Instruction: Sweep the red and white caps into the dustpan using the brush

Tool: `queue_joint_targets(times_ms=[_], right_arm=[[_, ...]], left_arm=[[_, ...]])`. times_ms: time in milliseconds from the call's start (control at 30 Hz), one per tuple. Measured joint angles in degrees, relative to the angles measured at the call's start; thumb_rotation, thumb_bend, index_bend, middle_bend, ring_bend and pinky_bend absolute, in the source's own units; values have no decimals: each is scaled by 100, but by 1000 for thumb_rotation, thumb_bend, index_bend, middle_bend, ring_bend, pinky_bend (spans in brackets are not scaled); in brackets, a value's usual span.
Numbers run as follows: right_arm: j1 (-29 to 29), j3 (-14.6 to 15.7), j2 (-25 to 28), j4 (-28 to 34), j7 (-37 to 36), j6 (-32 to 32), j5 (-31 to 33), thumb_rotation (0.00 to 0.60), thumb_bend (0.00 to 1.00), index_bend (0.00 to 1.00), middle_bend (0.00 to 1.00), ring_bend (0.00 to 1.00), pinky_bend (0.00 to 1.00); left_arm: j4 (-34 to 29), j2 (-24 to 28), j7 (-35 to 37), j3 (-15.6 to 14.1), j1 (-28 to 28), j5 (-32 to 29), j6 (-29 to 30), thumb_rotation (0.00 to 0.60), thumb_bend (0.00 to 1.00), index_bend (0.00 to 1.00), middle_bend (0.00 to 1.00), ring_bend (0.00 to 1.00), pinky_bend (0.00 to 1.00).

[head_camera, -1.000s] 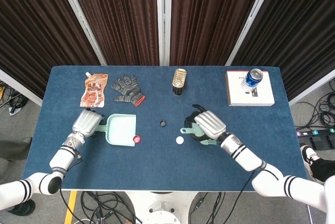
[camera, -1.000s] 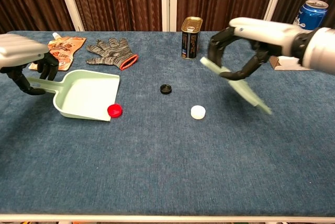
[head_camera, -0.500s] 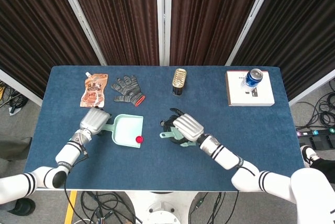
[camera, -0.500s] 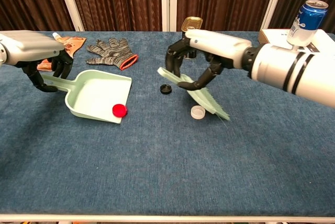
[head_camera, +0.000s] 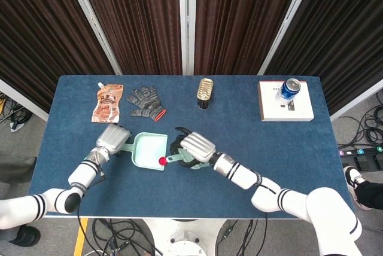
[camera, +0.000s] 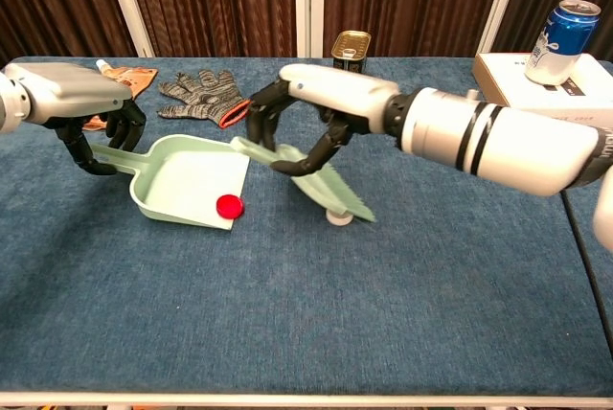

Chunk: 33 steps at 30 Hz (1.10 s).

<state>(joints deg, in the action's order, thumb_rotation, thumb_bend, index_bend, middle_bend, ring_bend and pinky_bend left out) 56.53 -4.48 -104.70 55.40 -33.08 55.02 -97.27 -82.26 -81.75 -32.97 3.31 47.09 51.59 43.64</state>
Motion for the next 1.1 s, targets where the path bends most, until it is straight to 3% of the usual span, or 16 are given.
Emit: queue_joint_targets(times_ms=[233,400,633,1100], right_arm=[[110,176,-31,1,-350,372,-233,600,571,765,662,323,76],[-20,251,313,190,-341,705,-255,600,577,783,671,323,76],[107,174,581,195,-481,300,-4,600,603,788,672,323,75],[1029,357,4,-1113,-1664,-301,-246,600,628,820,683,323,75]], left_arm=[[-125,-23,-6,-87,25,32,102,600,349,542,530,395,305],[-173,2,-4,-75,98,-44,107,600,350,542,530,395,305],[-239,55,-58,-77,190,-345,119,600,350,542,530,395,305],[-407,99,-195,-187,295,-742,276,600,351,542,530,395,305]])
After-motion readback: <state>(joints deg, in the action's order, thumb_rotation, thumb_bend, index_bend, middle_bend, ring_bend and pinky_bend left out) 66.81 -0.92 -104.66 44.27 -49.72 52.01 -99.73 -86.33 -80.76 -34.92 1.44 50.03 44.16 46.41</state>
